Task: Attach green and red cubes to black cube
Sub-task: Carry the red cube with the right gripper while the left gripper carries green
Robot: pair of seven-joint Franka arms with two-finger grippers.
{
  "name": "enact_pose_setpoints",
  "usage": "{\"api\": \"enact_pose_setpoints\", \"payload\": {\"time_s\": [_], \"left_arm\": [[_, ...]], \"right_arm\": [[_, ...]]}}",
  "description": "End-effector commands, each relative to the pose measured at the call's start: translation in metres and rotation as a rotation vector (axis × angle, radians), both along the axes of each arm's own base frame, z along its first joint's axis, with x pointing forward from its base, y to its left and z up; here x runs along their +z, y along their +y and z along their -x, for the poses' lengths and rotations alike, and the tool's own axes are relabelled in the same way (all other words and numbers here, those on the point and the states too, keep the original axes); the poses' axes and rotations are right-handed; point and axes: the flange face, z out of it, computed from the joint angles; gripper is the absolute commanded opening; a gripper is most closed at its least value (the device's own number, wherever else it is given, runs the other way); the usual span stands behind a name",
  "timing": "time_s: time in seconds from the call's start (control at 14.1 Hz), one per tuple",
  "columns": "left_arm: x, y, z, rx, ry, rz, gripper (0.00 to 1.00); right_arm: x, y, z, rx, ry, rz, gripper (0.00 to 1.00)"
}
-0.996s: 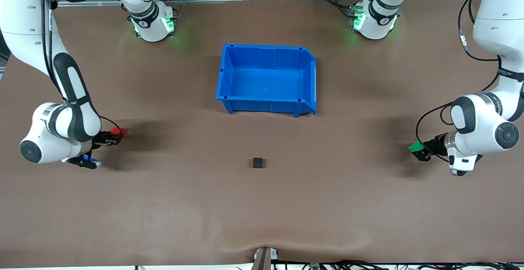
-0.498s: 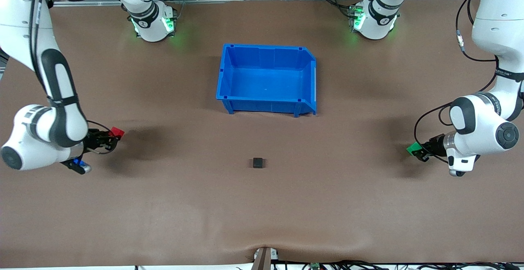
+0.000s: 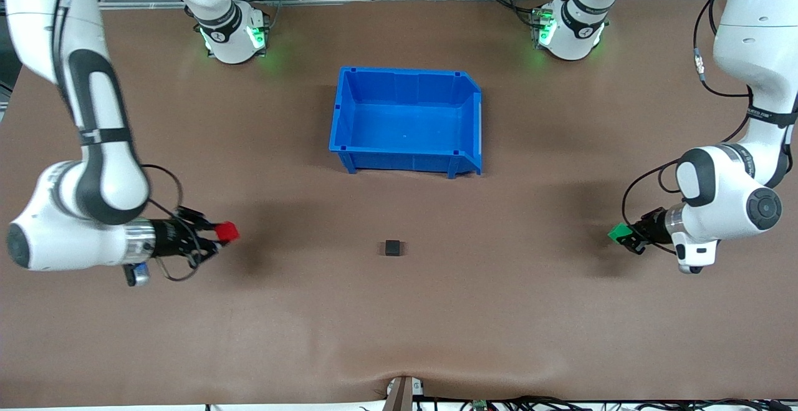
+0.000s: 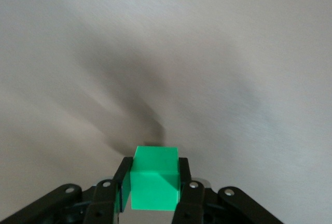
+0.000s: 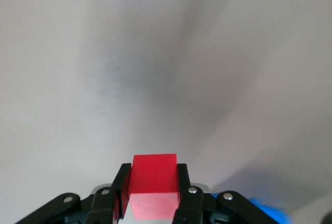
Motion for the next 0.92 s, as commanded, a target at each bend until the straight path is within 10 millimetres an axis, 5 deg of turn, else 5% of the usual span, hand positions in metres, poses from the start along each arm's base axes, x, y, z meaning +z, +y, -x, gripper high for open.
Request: {"api": "enact_pose_setpoints", "payload": {"time_s": [0.0,0.28,0.43,0.85], "left_arm": [[0.019,-0.030,-0.005,0.099,-0.003,0.024,0.00],[0.037,-0.095,-0.010,0.265,0.019,0.068,0.00],[0.042,-0.124,-0.012,0.334,0.034,0.089,0.00],[0.045,-0.226,-0.018,0.482,0.067,0.112,0.00]], "right_arm": [[-0.006,0.061,-0.012,-0.234,-0.012,0.030,0.00],[-0.066,0.169,-0.010,-0.456,-0.110,0.041,0.00],[-0.096,0.207,-0.001,-0.487,-0.126,0.038,0.00],[-0.110,0.270,0.025,-0.471,-0.092,0.037,0.00]]}}
